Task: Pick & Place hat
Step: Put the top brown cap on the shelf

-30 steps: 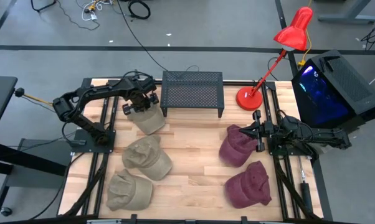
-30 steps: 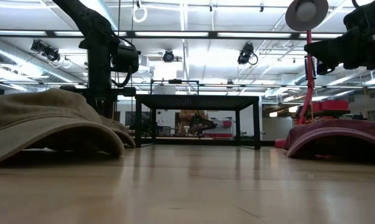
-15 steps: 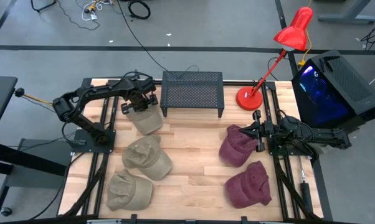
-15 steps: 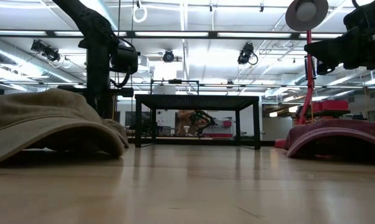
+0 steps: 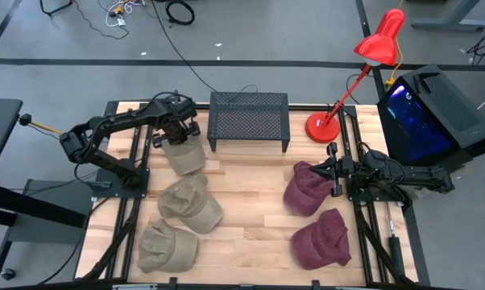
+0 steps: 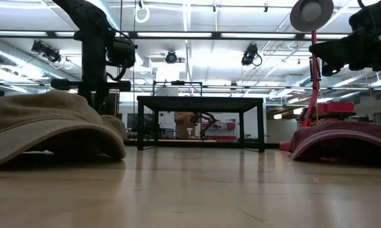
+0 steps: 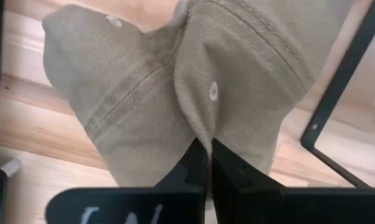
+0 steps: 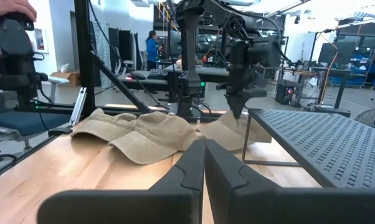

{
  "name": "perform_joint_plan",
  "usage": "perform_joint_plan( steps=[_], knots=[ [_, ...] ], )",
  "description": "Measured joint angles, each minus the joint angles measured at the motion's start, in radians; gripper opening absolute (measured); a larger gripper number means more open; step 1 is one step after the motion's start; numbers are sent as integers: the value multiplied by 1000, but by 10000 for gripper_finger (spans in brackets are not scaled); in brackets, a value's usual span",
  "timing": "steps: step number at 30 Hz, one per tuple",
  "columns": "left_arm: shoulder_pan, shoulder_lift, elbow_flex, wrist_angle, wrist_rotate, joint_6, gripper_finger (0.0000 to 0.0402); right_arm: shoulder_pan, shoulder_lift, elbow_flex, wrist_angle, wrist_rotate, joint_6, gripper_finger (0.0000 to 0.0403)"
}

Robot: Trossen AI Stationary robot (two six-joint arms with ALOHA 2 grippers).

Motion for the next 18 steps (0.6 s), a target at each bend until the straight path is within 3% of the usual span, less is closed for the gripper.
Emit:
perform_joint_plan(
  steps=[18],
  knots=[
    [16,-203,34,-87,-54,8,4,0,0,0,0,0,0,16]
  ],
)
